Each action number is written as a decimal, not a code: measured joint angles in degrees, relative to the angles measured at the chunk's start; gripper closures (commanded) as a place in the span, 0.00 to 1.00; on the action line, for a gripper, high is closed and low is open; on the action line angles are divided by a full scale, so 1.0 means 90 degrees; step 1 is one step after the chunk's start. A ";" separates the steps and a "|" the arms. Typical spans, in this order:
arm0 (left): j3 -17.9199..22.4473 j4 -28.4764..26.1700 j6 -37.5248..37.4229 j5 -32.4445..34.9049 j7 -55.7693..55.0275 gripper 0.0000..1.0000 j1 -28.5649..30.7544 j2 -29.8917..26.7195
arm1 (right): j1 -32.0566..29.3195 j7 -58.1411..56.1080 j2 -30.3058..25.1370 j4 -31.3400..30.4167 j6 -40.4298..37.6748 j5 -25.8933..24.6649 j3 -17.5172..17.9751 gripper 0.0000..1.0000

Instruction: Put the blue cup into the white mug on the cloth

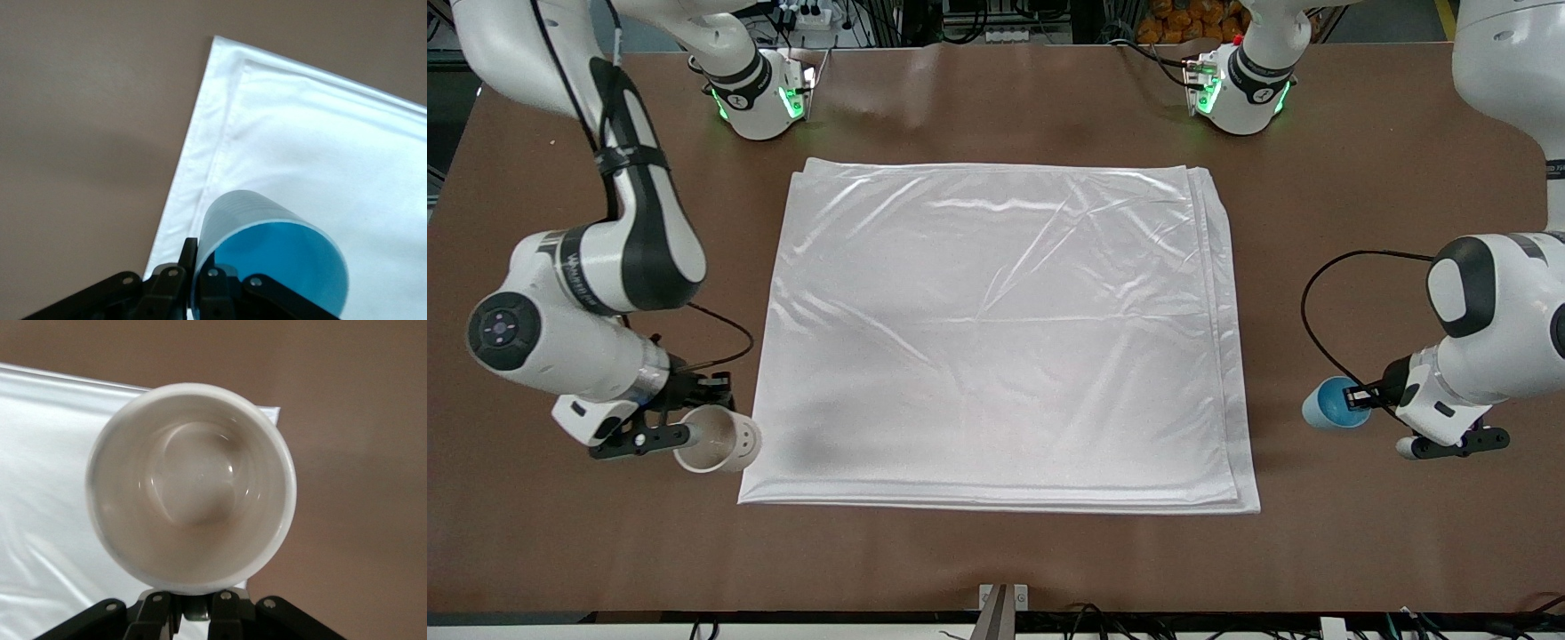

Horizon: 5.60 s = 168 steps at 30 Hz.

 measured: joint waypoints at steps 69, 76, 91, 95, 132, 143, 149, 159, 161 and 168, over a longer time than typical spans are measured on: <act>-0.0034 0.0016 0.0028 0.0007 -0.3358 1.00 -0.2851 0.0416 | -0.2343 -0.0278 -0.2528 0.0311 -0.3294 -0.0895 0.1751 0.00; -0.0026 0.0160 0.0065 0.0008 -0.3415 1.00 -0.2967 0.0672 | -0.3111 -0.0963 -0.3355 -0.0456 -0.3343 -0.0826 0.1683 0.00; -0.0016 0.0247 0.0382 0.0008 -0.3578 1.00 -0.3232 0.0943 | -0.3386 -0.2401 -0.3993 -0.1127 -0.3314 -0.0749 0.0430 0.00; -0.0011 0.0249 0.0481 0.0008 -0.3583 1.00 -0.3261 0.1062 | -0.3392 -0.2412 -0.3999 -0.1131 -0.3295 -0.0749 0.0364 0.00; 0.0333 0.0476 0.0727 0.0238 -0.3548 0.00 -0.3074 0.1193 | -0.3460 -0.2637 -0.3996 -0.1226 -0.3289 -0.0188 -0.0190 0.00; 0.0522 0.0502 0.0696 0.0319 -0.3358 0.00 -0.2620 0.0813 | -0.3444 -0.2646 -0.3996 -0.1217 -0.3196 -0.0178 -0.0187 0.00; 0.0540 0.0504 0.0306 0.0534 -0.2578 0.00 -0.1973 0.0643 | -0.3443 -0.2651 -0.3996 -0.1214 -0.3194 -0.0176 -0.0184 0.00; 0.0542 0.0505 -0.0182 0.0577 -0.0907 0.00 -0.1110 0.0278 | -0.3442 -0.2651 -0.3996 -0.1210 -0.3195 -0.0173 -0.0183 0.00; 0.0543 0.0503 -0.0226 0.0582 -0.0672 0.00 -0.0980 0.0208 | -0.3442 -0.2651 -0.3996 -0.1210 -0.3200 -0.0173 -0.0183 0.00; 0.0545 0.0499 -0.0272 0.0608 0.0222 0.00 -0.0495 0.0054 | -0.3442 -0.2651 -0.3996 -0.1207 -0.3200 -0.0170 -0.0183 0.00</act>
